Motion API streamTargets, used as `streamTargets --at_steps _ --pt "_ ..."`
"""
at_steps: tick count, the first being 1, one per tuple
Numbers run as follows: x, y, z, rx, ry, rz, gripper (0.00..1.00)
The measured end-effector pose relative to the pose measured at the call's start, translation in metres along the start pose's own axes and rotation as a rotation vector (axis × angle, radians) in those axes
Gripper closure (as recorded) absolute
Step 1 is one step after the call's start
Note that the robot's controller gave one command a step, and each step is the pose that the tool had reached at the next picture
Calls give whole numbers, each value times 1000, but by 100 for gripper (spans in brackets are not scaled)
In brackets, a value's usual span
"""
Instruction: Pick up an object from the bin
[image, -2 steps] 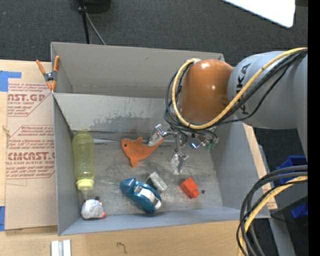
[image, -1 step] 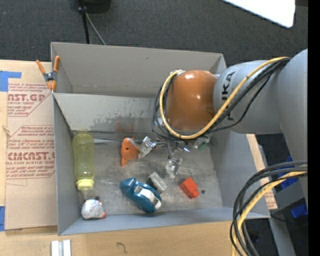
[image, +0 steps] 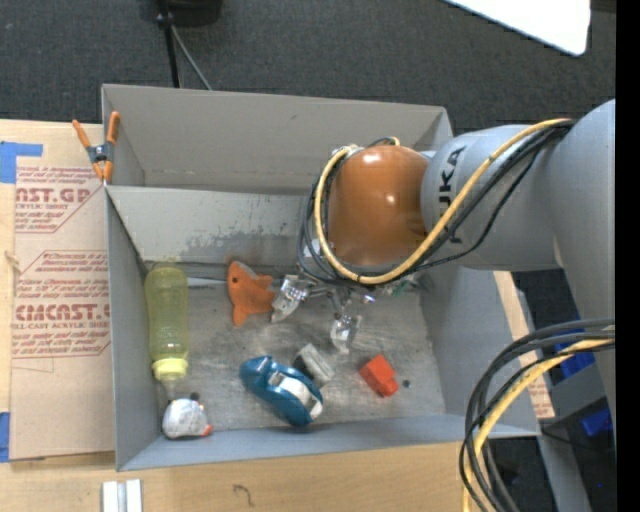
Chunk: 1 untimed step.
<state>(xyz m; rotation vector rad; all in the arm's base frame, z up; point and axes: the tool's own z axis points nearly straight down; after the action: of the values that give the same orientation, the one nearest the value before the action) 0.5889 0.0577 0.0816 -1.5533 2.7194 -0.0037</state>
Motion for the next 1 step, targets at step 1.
streamTargets --at_steps 1 --pt "6 -1 -8 -8 4 46 0"
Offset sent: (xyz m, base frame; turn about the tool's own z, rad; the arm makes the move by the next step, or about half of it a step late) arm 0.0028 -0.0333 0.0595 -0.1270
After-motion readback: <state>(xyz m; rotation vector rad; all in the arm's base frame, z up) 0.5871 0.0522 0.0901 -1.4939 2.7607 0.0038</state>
